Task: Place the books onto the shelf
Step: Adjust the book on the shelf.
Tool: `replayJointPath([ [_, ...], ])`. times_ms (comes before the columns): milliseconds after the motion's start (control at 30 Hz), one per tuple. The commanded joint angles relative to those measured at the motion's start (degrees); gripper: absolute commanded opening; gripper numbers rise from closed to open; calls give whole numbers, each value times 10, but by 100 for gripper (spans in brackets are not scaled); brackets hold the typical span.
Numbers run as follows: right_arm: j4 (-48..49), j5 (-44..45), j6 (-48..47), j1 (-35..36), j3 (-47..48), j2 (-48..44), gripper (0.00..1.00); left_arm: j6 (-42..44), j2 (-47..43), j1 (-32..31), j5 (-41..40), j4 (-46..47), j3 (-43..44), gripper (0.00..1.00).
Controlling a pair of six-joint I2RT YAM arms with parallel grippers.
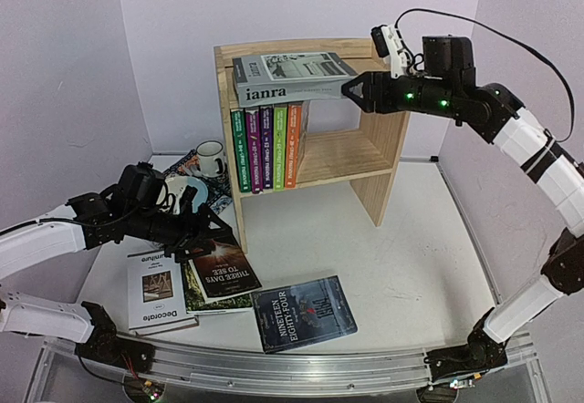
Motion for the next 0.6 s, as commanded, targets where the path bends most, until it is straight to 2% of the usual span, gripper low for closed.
replayJointPath([
  [0, 34, -29, 16, -2, 34, 16, 55, 14, 0, 3, 7, 17, 13, 87],
  [400, 47, -45, 31, -2, 45, 39, 45, 15, 1, 3, 8, 17, 12, 87],
  [567, 57, -60, 42, -2, 49, 47, 44, 16, 3, 3, 9, 18, 12, 87],
])
